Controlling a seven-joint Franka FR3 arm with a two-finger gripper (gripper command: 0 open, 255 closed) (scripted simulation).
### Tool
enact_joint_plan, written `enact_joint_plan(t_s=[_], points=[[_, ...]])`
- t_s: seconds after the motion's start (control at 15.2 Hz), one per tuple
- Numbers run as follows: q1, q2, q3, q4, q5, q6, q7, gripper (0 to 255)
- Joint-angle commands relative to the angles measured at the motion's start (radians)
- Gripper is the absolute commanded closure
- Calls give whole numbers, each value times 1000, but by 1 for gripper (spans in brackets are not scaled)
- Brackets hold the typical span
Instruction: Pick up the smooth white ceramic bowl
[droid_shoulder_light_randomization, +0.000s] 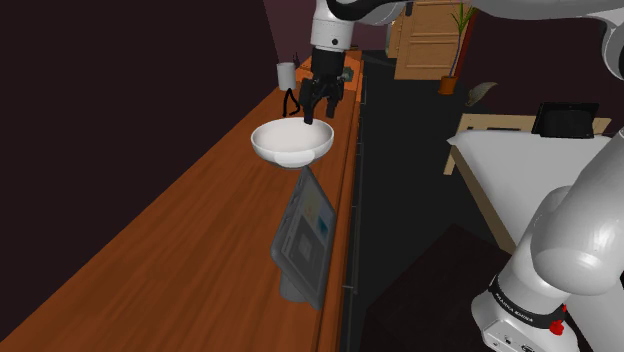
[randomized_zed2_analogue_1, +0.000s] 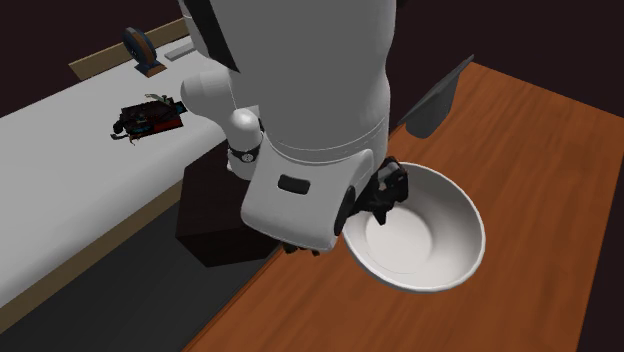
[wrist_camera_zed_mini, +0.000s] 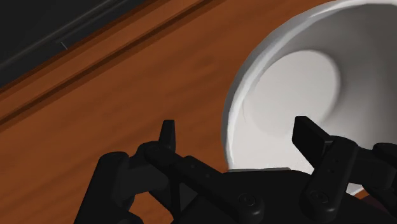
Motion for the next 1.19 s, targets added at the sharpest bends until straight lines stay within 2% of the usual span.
enact_joint_plan(t_s=[0.0,0.07,0.66,1.12], points=[[0,-3,0,-13,0,11,-2,0],[0,-2,0,-16,0,14,-3,255],[0,-2,0,-13,0,11,-2,255],[-1,20,-1,108,-4,-86,13,255]])
